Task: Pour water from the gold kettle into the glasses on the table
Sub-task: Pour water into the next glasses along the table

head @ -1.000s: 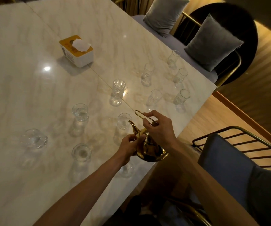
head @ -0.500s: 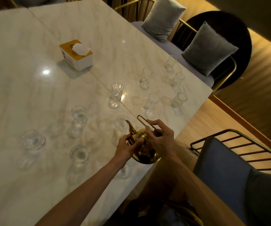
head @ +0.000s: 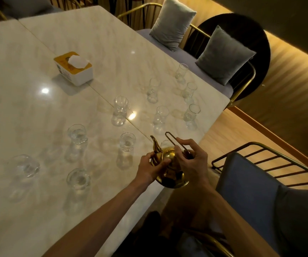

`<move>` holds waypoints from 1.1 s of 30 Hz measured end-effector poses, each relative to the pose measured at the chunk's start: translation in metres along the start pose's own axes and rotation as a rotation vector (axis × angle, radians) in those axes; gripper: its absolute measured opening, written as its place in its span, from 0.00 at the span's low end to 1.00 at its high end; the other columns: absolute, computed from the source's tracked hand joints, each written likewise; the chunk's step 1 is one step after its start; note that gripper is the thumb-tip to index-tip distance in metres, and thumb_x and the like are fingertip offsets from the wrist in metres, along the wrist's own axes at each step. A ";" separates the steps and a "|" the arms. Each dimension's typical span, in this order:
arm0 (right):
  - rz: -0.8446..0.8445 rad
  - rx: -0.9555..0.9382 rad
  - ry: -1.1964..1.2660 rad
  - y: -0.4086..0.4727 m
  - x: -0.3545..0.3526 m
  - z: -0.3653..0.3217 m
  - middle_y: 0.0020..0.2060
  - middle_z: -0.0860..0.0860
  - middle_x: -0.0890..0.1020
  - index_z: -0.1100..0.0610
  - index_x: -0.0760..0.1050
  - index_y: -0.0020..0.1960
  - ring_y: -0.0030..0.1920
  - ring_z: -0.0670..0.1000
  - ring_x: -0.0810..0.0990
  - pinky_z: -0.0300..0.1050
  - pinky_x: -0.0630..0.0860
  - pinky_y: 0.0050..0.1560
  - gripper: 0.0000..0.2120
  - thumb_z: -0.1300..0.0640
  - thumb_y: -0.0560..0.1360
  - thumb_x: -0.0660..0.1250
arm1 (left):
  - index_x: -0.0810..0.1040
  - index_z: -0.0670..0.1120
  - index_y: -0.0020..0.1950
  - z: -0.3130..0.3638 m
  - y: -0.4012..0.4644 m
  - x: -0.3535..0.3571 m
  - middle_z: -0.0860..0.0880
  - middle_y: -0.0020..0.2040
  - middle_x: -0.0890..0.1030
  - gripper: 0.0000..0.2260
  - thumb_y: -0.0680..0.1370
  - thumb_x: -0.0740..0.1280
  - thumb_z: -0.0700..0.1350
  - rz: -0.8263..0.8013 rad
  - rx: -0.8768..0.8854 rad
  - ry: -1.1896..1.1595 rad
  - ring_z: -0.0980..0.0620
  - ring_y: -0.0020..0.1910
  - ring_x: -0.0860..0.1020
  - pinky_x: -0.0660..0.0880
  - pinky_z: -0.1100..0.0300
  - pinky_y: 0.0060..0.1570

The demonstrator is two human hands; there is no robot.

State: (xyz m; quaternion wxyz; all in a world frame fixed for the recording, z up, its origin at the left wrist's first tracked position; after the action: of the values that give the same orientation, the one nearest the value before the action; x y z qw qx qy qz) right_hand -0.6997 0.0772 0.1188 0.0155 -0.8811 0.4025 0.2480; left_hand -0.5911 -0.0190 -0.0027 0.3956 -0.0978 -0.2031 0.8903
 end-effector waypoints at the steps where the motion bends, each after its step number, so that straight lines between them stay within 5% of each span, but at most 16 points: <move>1: 0.002 0.004 0.002 0.000 -0.007 0.003 0.60 0.45 0.81 0.57 0.78 0.60 0.52 0.33 0.81 0.38 0.83 0.49 0.13 0.55 0.77 0.70 | 0.72 0.48 0.70 0.002 0.001 0.006 0.48 0.69 0.69 0.37 0.67 0.76 0.62 0.001 -0.001 0.007 0.47 0.68 0.69 0.72 0.51 0.66; 7: 0.000 0.035 0.018 0.005 -0.044 0.015 0.55 0.42 0.82 0.53 0.79 0.60 0.51 0.38 0.84 0.40 0.84 0.48 0.11 0.54 0.77 0.71 | 0.74 0.48 0.69 0.010 0.002 0.045 0.49 0.66 0.72 0.49 0.56 0.75 0.74 0.005 -0.006 -0.024 0.45 0.66 0.73 0.76 0.45 0.64; 20: -0.055 0.125 -0.023 0.017 -0.089 0.054 0.49 0.48 0.85 0.46 0.79 0.60 0.45 0.46 0.86 0.49 0.85 0.45 0.11 0.52 0.78 0.71 | 0.71 0.48 0.71 0.000 0.013 0.106 0.47 0.69 0.73 0.51 0.55 0.75 0.75 -0.029 -0.088 -0.086 0.44 0.64 0.77 0.77 0.42 0.63; 25: -0.093 0.155 -0.061 0.019 -0.093 0.064 0.32 0.55 0.81 0.45 0.80 0.61 0.30 0.48 0.78 0.44 0.78 0.32 0.11 0.53 0.79 0.70 | 0.73 0.49 0.68 -0.014 0.014 0.119 0.47 0.66 0.76 0.48 0.55 0.78 0.73 -0.020 -0.172 -0.126 0.43 0.61 0.80 0.79 0.41 0.59; 33: -0.158 0.186 -0.113 0.028 -0.092 0.076 0.30 0.51 0.78 0.42 0.79 0.59 0.31 0.50 0.79 0.53 0.81 0.37 0.10 0.49 0.78 0.70 | 0.76 0.48 0.62 -0.019 0.014 0.132 0.45 0.64 0.77 0.46 0.53 0.76 0.75 -0.016 -0.199 -0.166 0.41 0.58 0.80 0.81 0.40 0.55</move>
State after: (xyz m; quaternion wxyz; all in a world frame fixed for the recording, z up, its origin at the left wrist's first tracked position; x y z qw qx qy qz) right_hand -0.8028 0.1400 0.0986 0.1395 -0.8893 0.3516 0.2569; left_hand -0.6826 0.0761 -0.0275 0.3730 -0.0608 -0.3236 0.8675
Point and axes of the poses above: each hand's wrist, its own y-axis towards the middle knuckle, its own x-axis out of the palm, z = x × y, the point moved 5 cm from there along y, towards the middle knuckle
